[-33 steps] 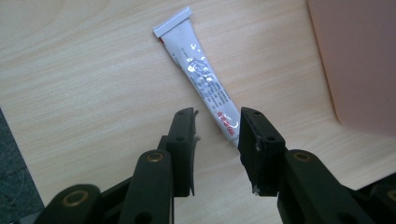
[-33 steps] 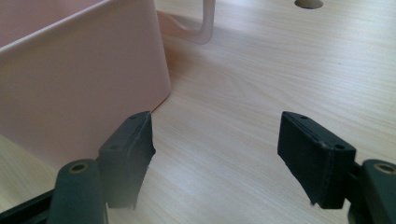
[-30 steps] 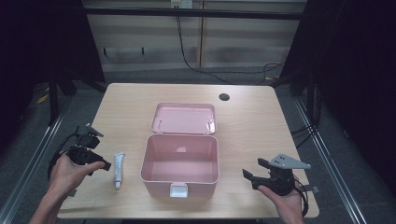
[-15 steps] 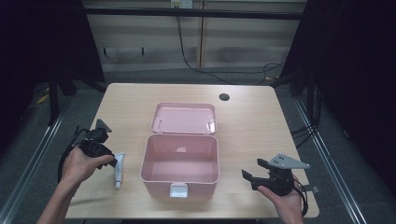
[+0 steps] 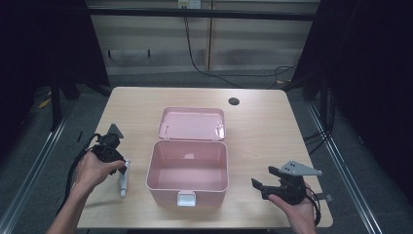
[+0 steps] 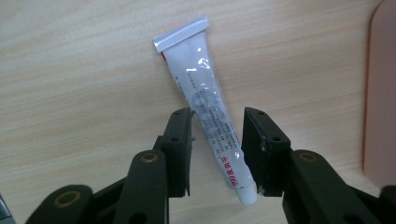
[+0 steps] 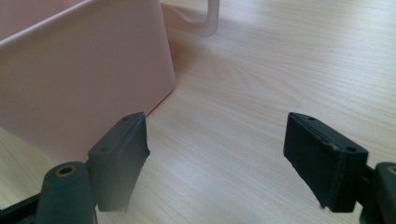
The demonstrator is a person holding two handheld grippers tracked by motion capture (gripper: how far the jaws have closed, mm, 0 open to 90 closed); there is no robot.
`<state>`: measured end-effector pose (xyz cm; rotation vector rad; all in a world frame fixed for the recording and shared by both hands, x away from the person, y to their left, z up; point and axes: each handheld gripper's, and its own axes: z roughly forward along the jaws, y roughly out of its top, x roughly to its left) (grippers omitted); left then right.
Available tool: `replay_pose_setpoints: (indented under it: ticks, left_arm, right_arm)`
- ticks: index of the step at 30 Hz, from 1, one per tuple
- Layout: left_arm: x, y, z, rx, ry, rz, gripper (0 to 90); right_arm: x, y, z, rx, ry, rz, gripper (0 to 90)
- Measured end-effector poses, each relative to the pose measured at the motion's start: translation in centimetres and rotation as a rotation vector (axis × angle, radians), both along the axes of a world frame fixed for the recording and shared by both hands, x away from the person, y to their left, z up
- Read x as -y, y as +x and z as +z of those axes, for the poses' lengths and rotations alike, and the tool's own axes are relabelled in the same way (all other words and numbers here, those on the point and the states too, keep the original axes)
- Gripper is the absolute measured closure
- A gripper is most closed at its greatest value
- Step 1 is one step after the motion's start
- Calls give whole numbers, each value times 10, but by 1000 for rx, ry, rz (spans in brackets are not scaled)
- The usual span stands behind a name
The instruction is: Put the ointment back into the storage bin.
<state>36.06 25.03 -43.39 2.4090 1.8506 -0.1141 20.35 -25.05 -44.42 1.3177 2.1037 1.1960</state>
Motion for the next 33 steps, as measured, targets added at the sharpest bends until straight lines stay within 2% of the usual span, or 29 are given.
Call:
replay_pose_setpoints:
  ticks: [7, 11, 16, 18, 23, 32, 33]
  left_arm:
    - [4, 0, -10, -20, 13, -1, 631]
    - [4, 1, -14, -31, 17, 16, 631]
    - [7, 2, -17, -36, 22, 12, 624]
    - [8, 2, -19, -27, 36, 16, 624]
    - [8, 2, -26, -44, 37, 6, 641]
    - [11, 1, -31, -35, 72, -30, 679]
    - [13, 0, -31, -23, 83, -32, 679]
  right_arm:
    - [0, 0, 0, -4, 4, -3, 213]
    - [0, 0, 0, -8, 13, -4, 208]
    - [0, 1, 0, -10, 13, 0, 205]
    - [-1, 1, 0, -12, 16, 7, 203]
    - [-1, 1, 0, -13, 17, 7, 200]
    - [-1, 1, 0, -19, 17, 7, 196]
    - [-1, 1, 0, -20, 18, 7, 196]
